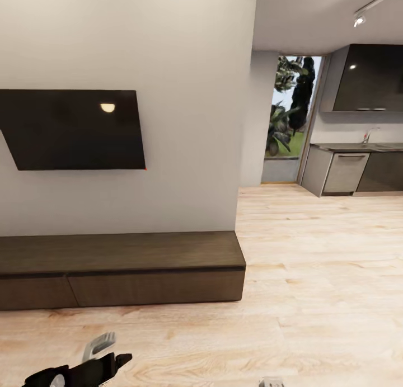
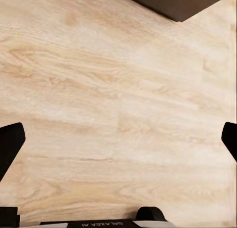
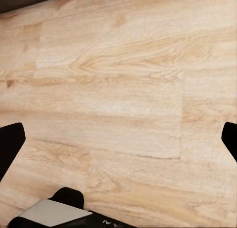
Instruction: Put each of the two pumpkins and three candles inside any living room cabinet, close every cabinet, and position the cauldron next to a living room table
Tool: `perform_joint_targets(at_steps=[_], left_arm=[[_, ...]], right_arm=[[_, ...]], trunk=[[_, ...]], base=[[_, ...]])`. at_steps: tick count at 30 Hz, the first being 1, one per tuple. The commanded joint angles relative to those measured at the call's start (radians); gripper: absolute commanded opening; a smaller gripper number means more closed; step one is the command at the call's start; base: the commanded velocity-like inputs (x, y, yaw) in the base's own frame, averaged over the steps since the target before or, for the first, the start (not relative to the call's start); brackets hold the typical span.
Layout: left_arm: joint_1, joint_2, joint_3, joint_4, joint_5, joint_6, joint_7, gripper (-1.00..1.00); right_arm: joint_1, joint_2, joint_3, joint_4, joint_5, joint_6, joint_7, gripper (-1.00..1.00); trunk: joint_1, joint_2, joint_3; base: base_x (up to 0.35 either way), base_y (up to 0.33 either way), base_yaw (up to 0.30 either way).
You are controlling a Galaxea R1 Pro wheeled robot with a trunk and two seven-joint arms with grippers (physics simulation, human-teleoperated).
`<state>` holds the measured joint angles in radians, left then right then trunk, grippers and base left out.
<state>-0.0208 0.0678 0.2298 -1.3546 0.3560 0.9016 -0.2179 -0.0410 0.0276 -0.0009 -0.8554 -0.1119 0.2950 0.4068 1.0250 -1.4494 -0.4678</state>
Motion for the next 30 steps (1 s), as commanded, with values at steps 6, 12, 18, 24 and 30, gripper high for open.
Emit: perform_joint_targets(at_steps=[6, 12, 18, 24, 30], left_arm=[[-0.002, -0.007, 0.002, -0.008, 0.064, 0.017, -0.021, 1.00], [-0.002, 0.001, 0.005, 0.044, 0.120, 0.016, -0.044, 1.00], [-0.002, 0.004, 0.005, 0.049, 0.125, 0.014, -0.052, 1.00], [-0.002, 0.004, 0.003, 0.049, 0.124, 0.014, -0.052, 1.00], [-0.002, 0.004, 0.000, 0.049, 0.123, 0.014, -0.055, 1.00]], right_arm=[[0.000, -0.001, 0.001, 0.143, -0.008, -0.083, 0.003, 1.00], [0.000, -0.002, 0.001, 0.160, -0.008, -0.100, 0.003, 1.00], [0.000, -0.003, 0.001, 0.160, -0.008, -0.145, 0.013, 1.00], [0.000, -0.003, -0.001, 0.157, -0.010, -0.162, 0.049, 1.00], [0.000, 0.002, -0.007, 0.117, -0.019, -0.162, 0.109, 1.00]], trunk=[[0.000, -0.001, -0.001], [0.011, -0.022, -0.010], [0.034, -0.064, -0.029], [0.057, -0.106, -0.048], [0.080, -0.148, -0.067]], base=[[0.000, 0.000, 0.000], [0.000, 0.000, 0.000], [0.000, 0.000, 0.000], [0.000, 0.000, 0.000], [0.000, 0.000, 0.000]])
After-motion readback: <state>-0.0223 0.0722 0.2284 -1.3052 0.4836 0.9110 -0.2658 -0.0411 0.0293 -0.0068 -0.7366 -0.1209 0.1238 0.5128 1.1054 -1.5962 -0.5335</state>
